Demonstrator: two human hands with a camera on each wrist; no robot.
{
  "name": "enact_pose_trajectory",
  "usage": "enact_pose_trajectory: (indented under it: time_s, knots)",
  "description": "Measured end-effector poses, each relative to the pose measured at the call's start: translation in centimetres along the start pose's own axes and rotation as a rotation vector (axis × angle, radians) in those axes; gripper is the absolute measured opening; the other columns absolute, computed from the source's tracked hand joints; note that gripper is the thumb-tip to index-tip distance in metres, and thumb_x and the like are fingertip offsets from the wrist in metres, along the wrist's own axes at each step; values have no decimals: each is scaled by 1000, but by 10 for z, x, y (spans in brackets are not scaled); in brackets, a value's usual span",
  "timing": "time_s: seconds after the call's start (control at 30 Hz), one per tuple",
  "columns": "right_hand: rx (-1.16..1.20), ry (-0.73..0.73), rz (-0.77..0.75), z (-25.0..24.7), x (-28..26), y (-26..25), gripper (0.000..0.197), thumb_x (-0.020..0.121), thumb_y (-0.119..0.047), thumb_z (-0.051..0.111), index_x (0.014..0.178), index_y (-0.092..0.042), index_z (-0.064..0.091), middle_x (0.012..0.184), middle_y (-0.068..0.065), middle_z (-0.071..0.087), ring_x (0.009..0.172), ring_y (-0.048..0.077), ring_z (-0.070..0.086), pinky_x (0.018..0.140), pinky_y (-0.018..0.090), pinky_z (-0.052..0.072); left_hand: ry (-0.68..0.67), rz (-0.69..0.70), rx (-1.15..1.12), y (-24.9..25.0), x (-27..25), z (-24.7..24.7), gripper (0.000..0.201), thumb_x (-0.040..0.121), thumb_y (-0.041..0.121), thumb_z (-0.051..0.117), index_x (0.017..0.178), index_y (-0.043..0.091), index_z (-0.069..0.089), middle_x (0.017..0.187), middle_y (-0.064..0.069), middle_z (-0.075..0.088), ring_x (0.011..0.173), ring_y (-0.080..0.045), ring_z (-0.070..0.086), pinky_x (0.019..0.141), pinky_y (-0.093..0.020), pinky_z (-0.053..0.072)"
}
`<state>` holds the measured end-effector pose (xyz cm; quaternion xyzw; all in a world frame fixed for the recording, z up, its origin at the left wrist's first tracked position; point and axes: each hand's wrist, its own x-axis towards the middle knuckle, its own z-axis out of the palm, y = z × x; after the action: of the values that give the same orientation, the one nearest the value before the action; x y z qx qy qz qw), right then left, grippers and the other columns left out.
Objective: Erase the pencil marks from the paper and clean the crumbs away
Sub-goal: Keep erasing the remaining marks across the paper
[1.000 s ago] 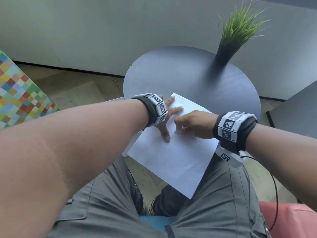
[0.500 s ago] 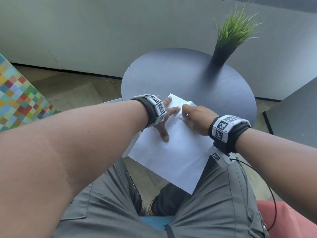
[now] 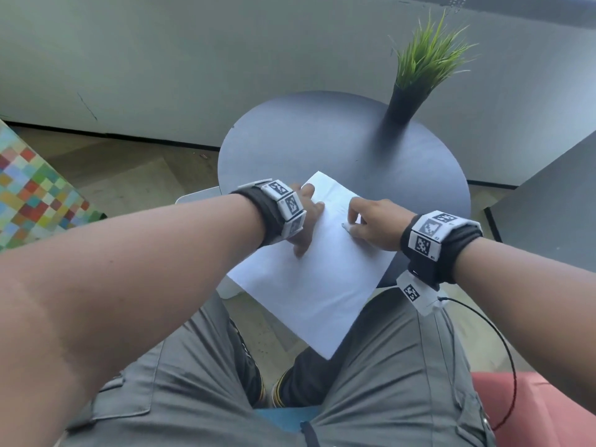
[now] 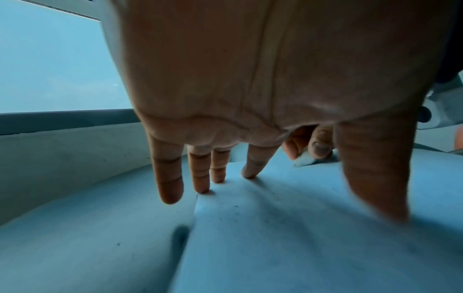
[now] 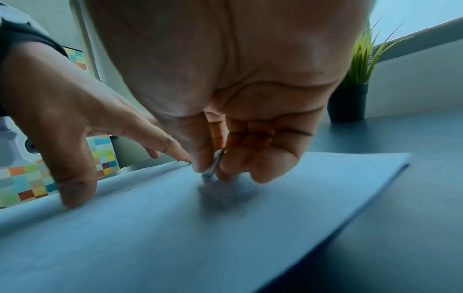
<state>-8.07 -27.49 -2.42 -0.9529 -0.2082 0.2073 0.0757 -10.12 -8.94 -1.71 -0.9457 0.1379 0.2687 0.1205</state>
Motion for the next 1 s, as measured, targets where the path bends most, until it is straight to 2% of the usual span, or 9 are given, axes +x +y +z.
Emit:
enact_pose_trajectory:
  time_s: [0.13, 0.2, 0.33, 0.5, 0.63, 0.7, 0.8, 0.93, 1.0]
  knots:
    - [0, 36, -80, -2, 6, -11, 18, 92, -49, 51, 94, -32, 49, 90, 0, 62, 82, 25, 60, 75, 38, 53, 68, 16, -82, -3, -11, 15, 124, 60, 91, 56, 156, 22, 18, 163, -7, 14, 147, -31, 19, 111, -57, 31]
    - [-59, 35, -164, 3, 3, -16, 12, 94, -39, 51, 100, -28, 52, 89, -3, 59, 86, 26, 58, 73, 34, 48, 71, 40, -99, -5, -13, 23, 135, 56, 94, 56, 159, 21, 6, 167, -5, -1, 152, -30, 7, 115, -59, 24]
    - [-145, -168, -416, 12, -10, -32, 13, 95, -27, 51, 106, -23, 56, 99, 0, 63, 89, 23, 55, 78, 35, 46, 73, 64, -143, -9, -15, 31, 140, 54, 94, 58, 159, 25, -3, 167, -1, -12, 153, -29, -5, 117, -63, 16]
    - [-168, 119, -122, 1, 3, -23, 21, 98, -31, 45, 109, -14, 49, 102, 11, 62, 87, 31, 56, 70, 35, 47, 57, 39, -189, -12, -12, 34, 140, 50, 96, 59, 157, 34, -9, 165, -6, -16, 152, -31, -10, 115, -68, 15]
    - [-154, -126, -413, 13, -6, -39, 22, 90, -12, 50, 112, -14, 54, 107, 8, 63, 96, 31, 57, 78, 40, 48, 52, 51, -205, -15, -12, 35, 142, 47, 97, 59, 156, 37, -10, 165, -4, -19, 153, -30, -12, 117, -66, 11]
    - [-158, -69, -338, 10, 3, -39, 19, 92, -16, 49, 111, -16, 53, 107, 9, 64, 96, 31, 58, 79, 40, 49, 53, 63, -203, -15, -10, 34, 140, 48, 97, 58, 156, 38, -10, 165, -4, -20, 153, -30, -12, 118, -65, 9]
    - [-199, 123, -144, 6, 12, -35, 10, 96, -22, 42, 102, -14, 42, 101, 15, 62, 83, 33, 54, 69, 37, 46, 52, 64, -183, -15, -8, 34, 139, 50, 96, 57, 156, 37, -10, 165, -5, -20, 152, -31, -13, 118, -65, 9]
    - [-102, -124, -426, 16, -3, -49, 19, 92, -16, 53, 111, -19, 52, 100, 8, 63, 91, 30, 59, 77, 38, 49, 24, 66, -205, -16, -10, 34, 141, 50, 96, 59, 155, 38, -14, 164, -4, -24, 152, -30, -16, 118, -65, 8]
    - [-107, -83, -355, 11, 4, -45, 23, 92, -16, 52, 115, -19, 53, 104, 6, 64, 92, 29, 58, 78, 36, 48, 37, 68, -202, -15, -8, 32, 140, 49, 95, 60, 155, 39, -11, 164, -5, -22, 152, -31, -15, 118, -65, 10]
